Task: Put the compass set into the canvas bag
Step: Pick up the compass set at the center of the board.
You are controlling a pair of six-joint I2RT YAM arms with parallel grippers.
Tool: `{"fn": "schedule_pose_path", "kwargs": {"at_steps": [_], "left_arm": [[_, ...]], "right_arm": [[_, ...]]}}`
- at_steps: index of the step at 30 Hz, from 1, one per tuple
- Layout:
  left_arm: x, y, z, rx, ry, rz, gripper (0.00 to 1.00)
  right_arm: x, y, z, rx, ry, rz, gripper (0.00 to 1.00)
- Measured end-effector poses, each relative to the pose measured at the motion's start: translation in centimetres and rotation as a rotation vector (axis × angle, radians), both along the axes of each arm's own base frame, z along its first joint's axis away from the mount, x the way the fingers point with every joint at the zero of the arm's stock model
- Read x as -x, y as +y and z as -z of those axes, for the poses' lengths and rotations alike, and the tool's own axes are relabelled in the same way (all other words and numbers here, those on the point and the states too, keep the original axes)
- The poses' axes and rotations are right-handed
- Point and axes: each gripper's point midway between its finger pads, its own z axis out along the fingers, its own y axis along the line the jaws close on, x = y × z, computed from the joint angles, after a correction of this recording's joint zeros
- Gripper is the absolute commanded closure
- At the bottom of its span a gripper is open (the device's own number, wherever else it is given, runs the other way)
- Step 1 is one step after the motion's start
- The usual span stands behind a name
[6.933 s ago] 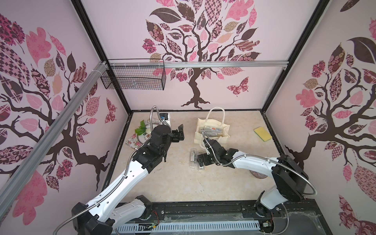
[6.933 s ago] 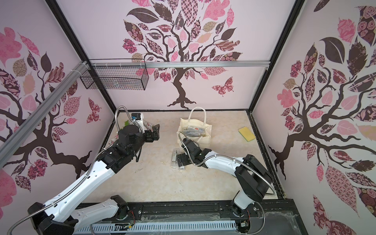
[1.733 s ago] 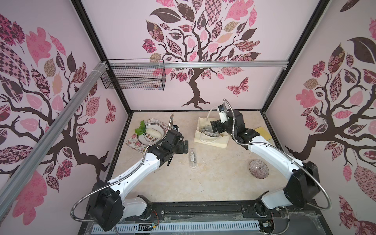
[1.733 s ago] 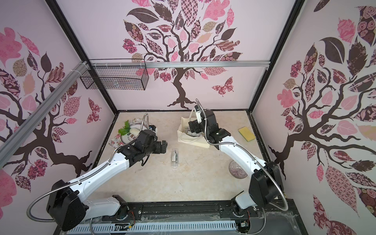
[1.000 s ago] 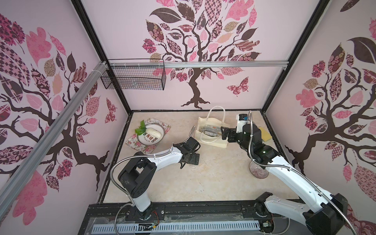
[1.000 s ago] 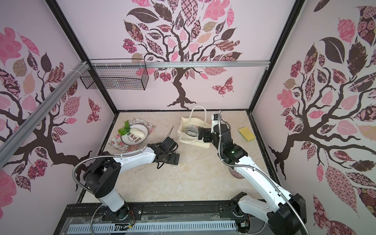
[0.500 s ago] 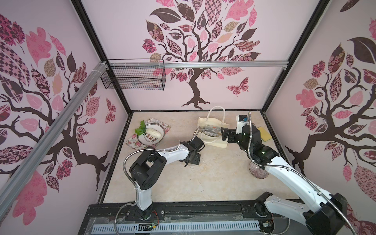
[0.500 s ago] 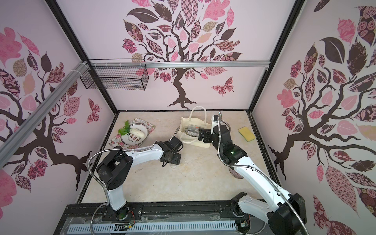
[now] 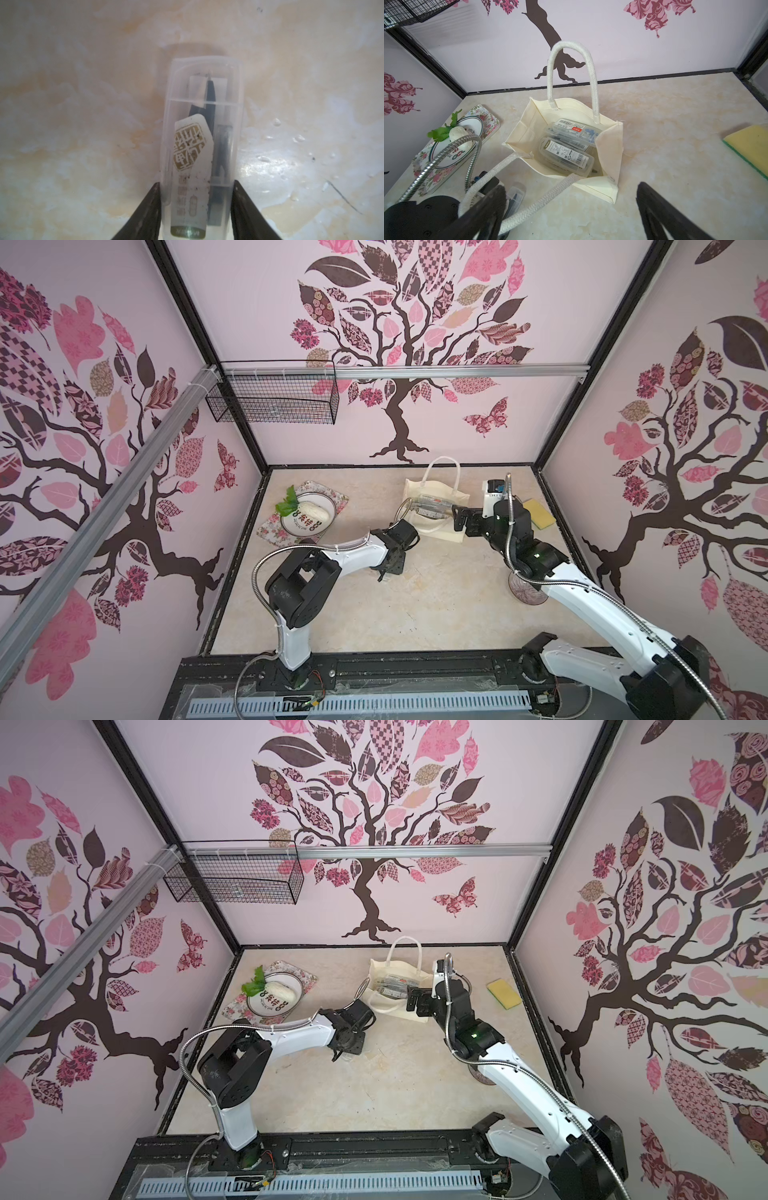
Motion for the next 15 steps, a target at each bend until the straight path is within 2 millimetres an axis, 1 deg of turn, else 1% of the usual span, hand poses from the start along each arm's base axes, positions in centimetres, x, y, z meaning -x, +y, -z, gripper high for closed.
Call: {"fn": "schedule_pose_path", "kwargs": {"at_steps": [2, 3, 5, 7, 10, 12, 15], "left_arm": [[-0.6, 0.2, -1.8, 0.007, -0.059, -0.003, 0.52], [-0.9, 0.3, -3.0, 0.015, -0.097, -0.001, 0.52], [-1.8, 0.2, -5.9, 0.047, -0.188, 0.008, 0.52], [-2.9, 0.1, -9.3, 0.077, -0.300, 0.027, 0.52], [-4.2, 0.1, -13.7, 0.087, -0.449, 0.070, 0.52], [-4.9, 0.1, -15.8, 0.058, -0.526, 0.116, 0.52], [-6.3, -0.2, -17.8, -0.001, -0.590, 0.203, 0.52]], "right_arm": [[0.1, -0.1, -0.2, -0.002, -0.006, 0.003, 0.00], [0.1, -0.1, -0.3, -0.003, -0.008, 0.004, 0.00], [0.1, -0.2, -0.3, -0.003, -0.011, 0.009, 0.00], [0.1, -0.3, -0.1, -0.006, -0.006, 0.018, 0.00], [0.1, -0.5, 0.3, -0.012, 0.003, 0.029, 0.00], [0.1, -0.6, 0.4, -0.015, 0.007, 0.034, 0.00], [0.2, -0.7, 0.6, -0.025, 0.012, 0.042, 0.00]]}}
